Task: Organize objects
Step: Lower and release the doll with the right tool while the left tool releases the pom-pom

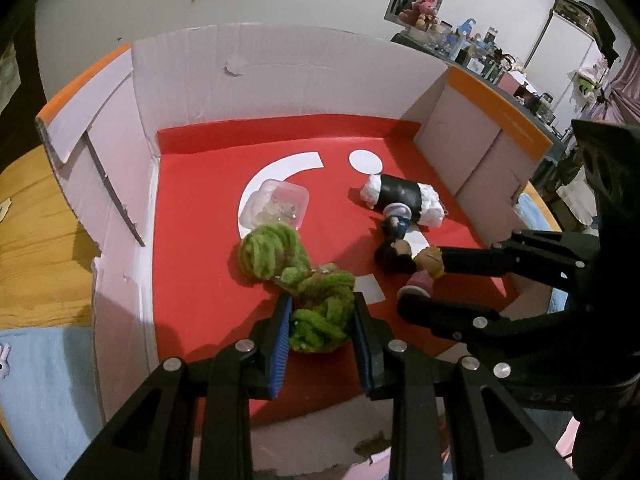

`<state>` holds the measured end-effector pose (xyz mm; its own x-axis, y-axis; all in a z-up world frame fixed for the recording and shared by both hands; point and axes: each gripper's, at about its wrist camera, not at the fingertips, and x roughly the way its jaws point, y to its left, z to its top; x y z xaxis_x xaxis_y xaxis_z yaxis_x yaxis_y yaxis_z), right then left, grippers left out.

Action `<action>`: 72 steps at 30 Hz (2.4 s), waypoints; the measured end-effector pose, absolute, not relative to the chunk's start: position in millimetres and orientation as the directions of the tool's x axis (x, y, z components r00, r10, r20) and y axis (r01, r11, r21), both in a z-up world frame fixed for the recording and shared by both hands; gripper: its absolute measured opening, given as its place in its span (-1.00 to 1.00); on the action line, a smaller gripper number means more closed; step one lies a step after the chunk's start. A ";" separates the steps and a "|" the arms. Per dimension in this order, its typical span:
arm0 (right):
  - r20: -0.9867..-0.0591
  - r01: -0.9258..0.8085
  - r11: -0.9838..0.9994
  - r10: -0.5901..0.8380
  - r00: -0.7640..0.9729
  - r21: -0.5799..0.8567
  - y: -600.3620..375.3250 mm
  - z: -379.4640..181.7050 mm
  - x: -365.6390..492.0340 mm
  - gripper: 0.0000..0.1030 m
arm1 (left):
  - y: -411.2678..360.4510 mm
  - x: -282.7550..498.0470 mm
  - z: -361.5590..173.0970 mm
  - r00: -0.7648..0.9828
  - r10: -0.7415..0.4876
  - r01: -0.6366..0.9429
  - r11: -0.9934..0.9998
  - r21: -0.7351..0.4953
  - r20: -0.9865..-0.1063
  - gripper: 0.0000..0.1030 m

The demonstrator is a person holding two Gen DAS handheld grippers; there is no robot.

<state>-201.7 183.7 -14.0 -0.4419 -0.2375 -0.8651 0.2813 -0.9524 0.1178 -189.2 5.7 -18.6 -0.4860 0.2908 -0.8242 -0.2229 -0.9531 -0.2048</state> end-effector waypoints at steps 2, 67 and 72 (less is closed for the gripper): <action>-0.867 0.269 -0.958 -0.216 -0.448 0.100 184.8 -14.3 -205.5 -0.12 | 6.2 -192.3 -19.1 -0.486 0.290 -0.217 -0.954 -0.207 -0.825 -0.42; -0.840 0.262 -0.965 -0.123 -0.528 -0.024 181.4 -13.2 -197.3 0.19 | 1.2 -183.1 -12.8 -0.573 0.216 -0.176 -0.975 -0.138 -0.791 -0.08; -0.833 0.269 -0.963 -0.123 -0.539 -0.033 178.3 -11.2 -191.4 0.20 | -0.6 -178.1 -9.7 -0.580 0.214 -0.172 -0.975 -0.139 -0.786 -0.07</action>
